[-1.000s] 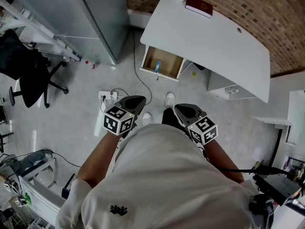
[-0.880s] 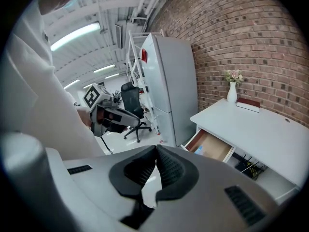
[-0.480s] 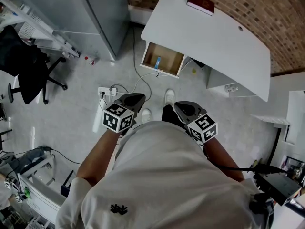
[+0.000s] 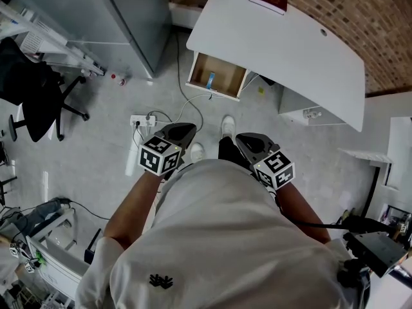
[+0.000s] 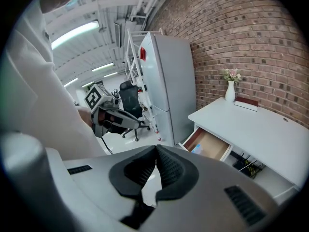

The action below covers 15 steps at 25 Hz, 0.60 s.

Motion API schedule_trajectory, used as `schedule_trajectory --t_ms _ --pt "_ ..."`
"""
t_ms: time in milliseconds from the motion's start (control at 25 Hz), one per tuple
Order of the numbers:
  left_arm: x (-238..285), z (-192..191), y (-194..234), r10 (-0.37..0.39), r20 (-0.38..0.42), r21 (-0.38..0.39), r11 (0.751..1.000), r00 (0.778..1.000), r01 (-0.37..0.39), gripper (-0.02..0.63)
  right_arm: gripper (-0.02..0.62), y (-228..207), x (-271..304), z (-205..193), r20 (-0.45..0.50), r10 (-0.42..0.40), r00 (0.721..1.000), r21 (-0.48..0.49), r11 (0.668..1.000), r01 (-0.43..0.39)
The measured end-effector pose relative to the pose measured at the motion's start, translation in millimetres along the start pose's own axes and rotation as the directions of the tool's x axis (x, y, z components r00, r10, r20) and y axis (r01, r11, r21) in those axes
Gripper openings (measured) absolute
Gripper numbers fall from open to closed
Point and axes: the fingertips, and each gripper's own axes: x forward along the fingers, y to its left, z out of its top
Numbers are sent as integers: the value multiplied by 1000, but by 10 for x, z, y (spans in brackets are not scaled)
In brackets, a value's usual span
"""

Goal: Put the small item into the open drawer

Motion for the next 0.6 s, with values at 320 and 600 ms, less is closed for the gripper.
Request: schedule_trajectory --t_ms 320,600 --pt "191 56 46 -7 -20 1 1000 1000 7 26 29 -177 -9 -17 -6 -9 1000 16 1000 9" --pt "462 144 104 -8 -41 -1 1000 999 8 26 29 -457 -15 10 -9 -11 1000 22 1000 12"
